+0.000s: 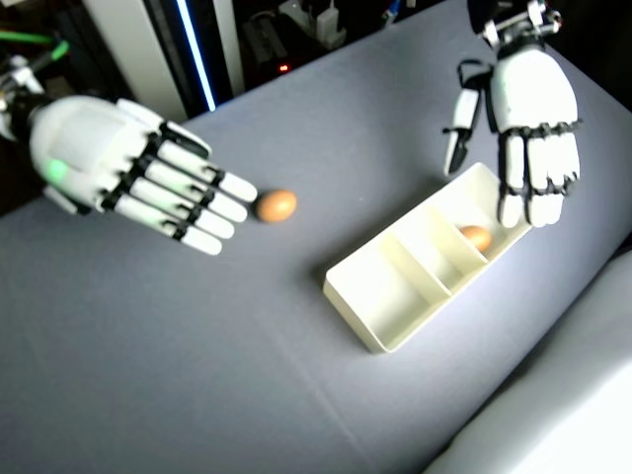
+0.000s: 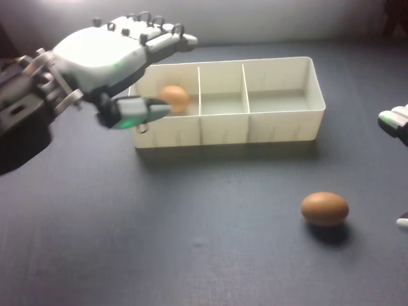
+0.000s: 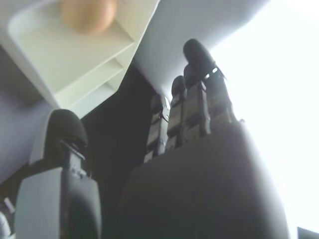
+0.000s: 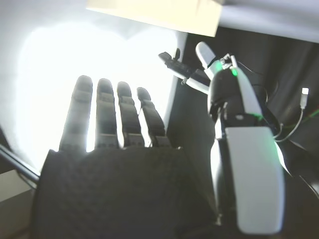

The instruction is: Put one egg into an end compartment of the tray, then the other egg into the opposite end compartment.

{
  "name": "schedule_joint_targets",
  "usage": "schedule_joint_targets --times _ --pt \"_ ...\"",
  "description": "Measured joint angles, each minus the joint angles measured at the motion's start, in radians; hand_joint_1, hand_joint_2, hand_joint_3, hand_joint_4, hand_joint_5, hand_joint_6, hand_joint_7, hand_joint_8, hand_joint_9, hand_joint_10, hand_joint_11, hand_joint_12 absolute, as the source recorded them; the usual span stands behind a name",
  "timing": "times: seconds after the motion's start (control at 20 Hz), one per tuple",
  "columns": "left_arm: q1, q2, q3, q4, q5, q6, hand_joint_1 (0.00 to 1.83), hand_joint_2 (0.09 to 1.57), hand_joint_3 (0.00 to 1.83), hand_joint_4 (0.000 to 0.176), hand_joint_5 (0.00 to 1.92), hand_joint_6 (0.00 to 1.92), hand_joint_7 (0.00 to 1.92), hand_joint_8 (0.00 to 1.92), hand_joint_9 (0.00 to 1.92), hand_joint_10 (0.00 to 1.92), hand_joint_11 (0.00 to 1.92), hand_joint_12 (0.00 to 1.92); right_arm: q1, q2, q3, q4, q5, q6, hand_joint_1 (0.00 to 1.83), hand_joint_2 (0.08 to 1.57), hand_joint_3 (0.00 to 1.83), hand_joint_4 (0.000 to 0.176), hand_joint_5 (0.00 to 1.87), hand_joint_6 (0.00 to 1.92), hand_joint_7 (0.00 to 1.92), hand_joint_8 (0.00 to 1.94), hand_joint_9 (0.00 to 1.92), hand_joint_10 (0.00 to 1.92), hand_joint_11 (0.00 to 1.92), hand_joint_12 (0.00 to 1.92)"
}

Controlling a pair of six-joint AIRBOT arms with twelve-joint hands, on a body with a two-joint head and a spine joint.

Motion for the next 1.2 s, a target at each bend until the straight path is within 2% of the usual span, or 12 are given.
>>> schedule_joint_targets --times 0.05,0.2,0.25,0.3,0.35,0.4,0.5,0.6,0.8,1.0,1.15,1.2 --pt "0.039 0.036 -0.035 0.000 -0.052 0.000 0.68 1.32 0.00 0.108 0.00 0.35 0.10 0.03 0.00 0.09 0.00 0.85 0.016 0.000 0.001 -0.023 -0.018 0.003 0.64 1.18 0.01 0.000 0.00 0.00 0.00 0.00 0.00 0.00 0.00 0.00" --pt "0.118 0.100 -0.106 -0.002 -0.186 -0.026 0.69 1.33 0.00 0.109 0.00 0.46 0.10 0.02 0.00 0.09 0.00 0.93 0.057 -0.001 0.007 -0.089 -0.070 0.006 0.64 1.16 0.00 0.000 0.00 0.00 0.00 0.00 0.00 0.00 0.00 0.00" --pt "0.150 0.122 -0.129 0.001 -0.244 -0.045 0.73 1.36 0.01 0.094 0.00 0.50 0.13 0.02 0.01 0.11 0.00 0.91 0.072 -0.003 0.009 -0.098 -0.093 0.007 0.65 1.14 0.00 0.000 0.00 0.00 0.01 0.01 0.00 0.00 0.00 0.00" --pt "0.188 0.144 -0.151 0.002 -0.298 -0.056 0.83 1.39 0.01 0.023 0.05 0.52 0.18 0.02 0.04 0.19 0.00 1.08 0.087 -0.010 0.023 -0.107 -0.119 0.008 0.64 1.15 0.00 0.000 0.00 0.00 0.01 0.01 0.01 0.00 0.00 0.00" --pt "0.214 0.158 -0.167 0.001 -0.333 -0.063 0.83 1.39 0.01 0.023 0.05 0.52 0.18 0.02 0.04 0.19 0.00 1.08 0.095 -0.013 0.029 -0.107 -0.138 0.009 0.64 1.15 0.00 0.000 0.00 0.00 0.01 0.01 0.01 0.00 0.00 0.00" --pt "0.239 0.171 -0.183 0.000 -0.361 -0.067 0.88 1.38 0.00 0.000 0.12 0.48 0.25 0.02 0.04 0.37 0.00 1.22 0.108 -0.020 0.039 -0.108 -0.161 0.010 0.65 1.16 0.00 0.000 0.00 0.00 0.03 0.01 0.03 0.01 0.00 0.00" --pt "0.318 0.213 -0.234 0.004 -0.441 -0.082 0.84 1.38 0.00 0.000 0.14 0.47 0.30 0.03 0.00 0.64 0.00 1.44 0.148 -0.052 0.072 -0.124 -0.219 0.032 0.66 1.15 0.00 0.000 0.00 0.00 0.06 0.02 0.06 0.03 0.00 0.00" --pt "0.388 0.238 -0.267 -0.008 -0.505 -0.085 0.81 1.40 0.00 0.000 0.11 0.49 0.29 0.01 0.00 0.55 0.00 1.30 0.174 -0.077 0.089 -0.151 -0.270 0.035 0.70 1.14 0.00 0.000 0.02 0.01 0.08 0.03 0.08 0.05 0.03 0.02" --pt "0.503 0.267 -0.307 -0.039 -0.612 -0.106 0.83 1.40 0.00 0.000 0.16 0.51 0.33 0.01 0.00 0.68 0.00 1.36 0.225 -0.143 0.149 -0.174 -0.416 0.039 0.75 1.09 0.00 0.000 0.12 0.03 0.19 0.02 0.00 0.51 0.00 1.36" --pt "0.531 0.282 -0.323 -0.043 -0.640 -0.110 0.84 1.41 0.00 0.000 0.20 0.45 0.34 0.01 0.01 0.66 0.00 1.30 0.258 -0.189 0.194 -0.171 -0.513 0.036 0.77 1.10 0.00 0.000 0.15 0.04 0.23 0.03 0.00 0.59 0.00 1.45" --pt "0.552 0.283 -0.324 -0.065 -0.661 -0.111 0.85 1.40 0.00 0.000 0.23 0.38 0.36 0.01 0.03 0.61 0.00 1.26 0.283 -0.226 0.223 -0.192 -0.579 0.034 0.87 1.20 0.01 0.000 0.33 0.14 0.55 0.15 0.07 1.08 0.00 1.70" --pt "0.552 0.283 -0.324 -0.072 -0.661 -0.111 0.85 1.40 0.00 0.000 0.23 0.38 0.36 0.01 0.03 0.61 0.00 1.26 0.290 -0.232 0.231 -0.193 -0.585 0.034 0.87 1.20 0.01 0.000 0.33 0.14 0.55 0.15 0.07 1.08 0.00 1.70"
